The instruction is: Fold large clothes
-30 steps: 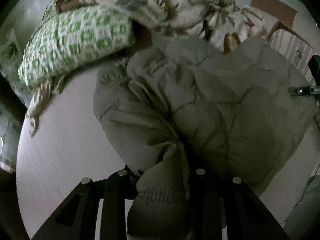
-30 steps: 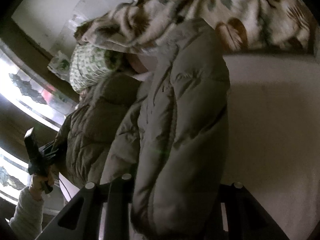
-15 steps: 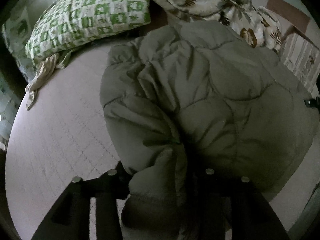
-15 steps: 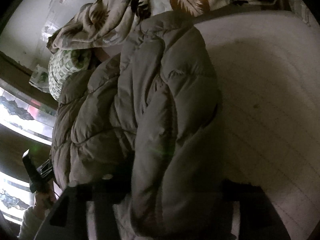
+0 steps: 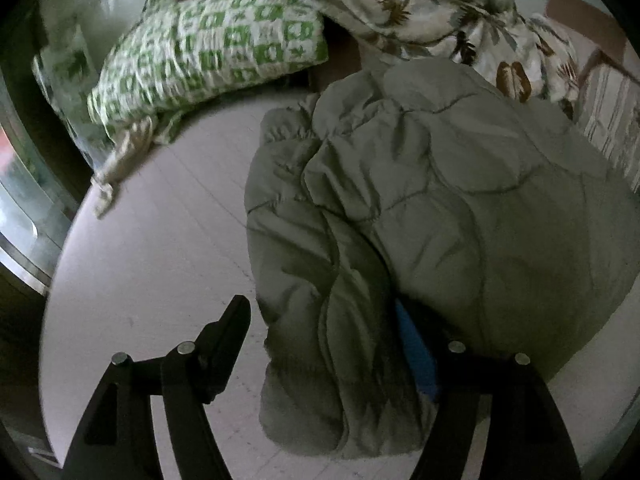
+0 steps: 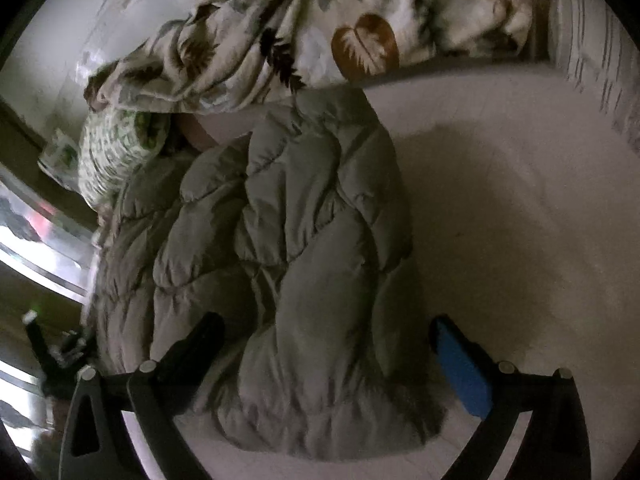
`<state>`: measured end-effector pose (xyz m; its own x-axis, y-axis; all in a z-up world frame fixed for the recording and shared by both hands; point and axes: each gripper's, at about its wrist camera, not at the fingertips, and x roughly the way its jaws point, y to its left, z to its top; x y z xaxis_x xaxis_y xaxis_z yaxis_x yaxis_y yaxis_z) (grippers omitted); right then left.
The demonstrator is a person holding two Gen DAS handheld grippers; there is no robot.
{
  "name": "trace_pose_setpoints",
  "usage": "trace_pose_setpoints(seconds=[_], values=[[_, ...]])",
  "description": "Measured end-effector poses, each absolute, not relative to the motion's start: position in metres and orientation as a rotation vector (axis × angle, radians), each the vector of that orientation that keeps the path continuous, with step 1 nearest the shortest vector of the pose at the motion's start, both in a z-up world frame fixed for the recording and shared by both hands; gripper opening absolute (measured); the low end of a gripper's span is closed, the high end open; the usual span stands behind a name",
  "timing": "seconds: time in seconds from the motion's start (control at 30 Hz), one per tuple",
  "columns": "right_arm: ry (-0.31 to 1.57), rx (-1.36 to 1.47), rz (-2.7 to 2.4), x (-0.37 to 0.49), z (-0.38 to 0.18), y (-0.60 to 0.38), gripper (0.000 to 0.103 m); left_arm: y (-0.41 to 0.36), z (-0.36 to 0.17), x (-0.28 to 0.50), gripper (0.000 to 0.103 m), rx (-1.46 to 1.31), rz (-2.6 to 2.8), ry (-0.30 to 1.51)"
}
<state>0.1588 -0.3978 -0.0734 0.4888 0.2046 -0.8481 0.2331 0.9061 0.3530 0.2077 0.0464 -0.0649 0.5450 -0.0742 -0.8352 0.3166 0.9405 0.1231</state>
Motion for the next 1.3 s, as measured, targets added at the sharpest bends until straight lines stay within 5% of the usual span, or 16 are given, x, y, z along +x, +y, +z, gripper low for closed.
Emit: trace_pose_setpoints(seconds=[0.23,0.37,0.73,1.3], values=[[1.189,0.256,-0.128,0.148,-0.099,-0.371,0.103,0.046,-0.075,0.206,0.082,0.292,-0.204,0.979],[1.229,0.389,-0.168,0.144,-0.13,-0.384,0.103,0.051,-0.08,0.208,0.087,0.216,-0.182,0.993],[1.142,0.379,-0.164,0.099,-0.085,-0.367,0.103,0.057,-0.06,0.174,0.093,0.153,-0.167,0.965],[1.113,0.386,-0.144,0.005,-0.09,-0.308,0.103,0.047,-0.069,0.096,0.098,0.144,-0.179,0.999]])
